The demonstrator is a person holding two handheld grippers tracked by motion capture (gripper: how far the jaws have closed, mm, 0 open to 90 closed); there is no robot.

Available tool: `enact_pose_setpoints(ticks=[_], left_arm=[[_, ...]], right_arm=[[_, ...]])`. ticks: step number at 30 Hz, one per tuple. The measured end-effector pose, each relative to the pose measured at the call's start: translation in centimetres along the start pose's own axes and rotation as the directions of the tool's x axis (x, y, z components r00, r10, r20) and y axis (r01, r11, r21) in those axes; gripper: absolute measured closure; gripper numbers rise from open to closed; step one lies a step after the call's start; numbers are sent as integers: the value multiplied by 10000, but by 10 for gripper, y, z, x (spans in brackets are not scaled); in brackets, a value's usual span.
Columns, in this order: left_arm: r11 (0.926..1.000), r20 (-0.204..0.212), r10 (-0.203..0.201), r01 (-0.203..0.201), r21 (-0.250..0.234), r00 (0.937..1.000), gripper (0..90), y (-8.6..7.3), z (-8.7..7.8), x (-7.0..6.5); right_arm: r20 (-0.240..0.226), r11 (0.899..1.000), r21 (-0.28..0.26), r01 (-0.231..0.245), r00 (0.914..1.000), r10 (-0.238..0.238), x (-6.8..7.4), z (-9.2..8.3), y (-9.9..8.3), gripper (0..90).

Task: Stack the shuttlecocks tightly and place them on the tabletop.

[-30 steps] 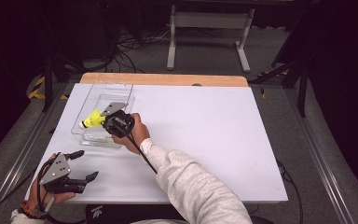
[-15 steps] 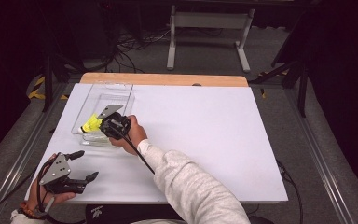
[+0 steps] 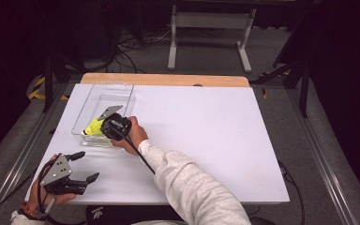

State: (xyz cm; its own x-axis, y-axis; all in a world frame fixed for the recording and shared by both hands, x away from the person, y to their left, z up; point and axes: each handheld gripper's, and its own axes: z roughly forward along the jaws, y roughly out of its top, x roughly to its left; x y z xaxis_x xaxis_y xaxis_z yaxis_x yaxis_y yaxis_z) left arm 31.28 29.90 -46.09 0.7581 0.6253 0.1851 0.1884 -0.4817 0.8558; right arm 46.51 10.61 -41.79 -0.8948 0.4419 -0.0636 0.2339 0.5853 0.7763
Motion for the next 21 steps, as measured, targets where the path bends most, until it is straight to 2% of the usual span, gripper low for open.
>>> enact_pose_setpoints(ticks=[6, 15, 21], left_arm=[[10000, -11, 10, -10, 7, 10000, 131, 0, 0, 0], [10000, 0, 3, -3, 9, 10000, 131, 0, 0, 0], [10000, -8, 4, -4, 15, 10000, 131, 0, 0, 0]], right_arm=[[-71, 9999, 156, -47, 10000, 48, -1, 2, -1, 858], [-437, 9989, 471, -7, 9990, 28, -3, 6, -2, 823], [-386, 9983, 549, -183, 9990, 204, -6, 5, -4, 745]])
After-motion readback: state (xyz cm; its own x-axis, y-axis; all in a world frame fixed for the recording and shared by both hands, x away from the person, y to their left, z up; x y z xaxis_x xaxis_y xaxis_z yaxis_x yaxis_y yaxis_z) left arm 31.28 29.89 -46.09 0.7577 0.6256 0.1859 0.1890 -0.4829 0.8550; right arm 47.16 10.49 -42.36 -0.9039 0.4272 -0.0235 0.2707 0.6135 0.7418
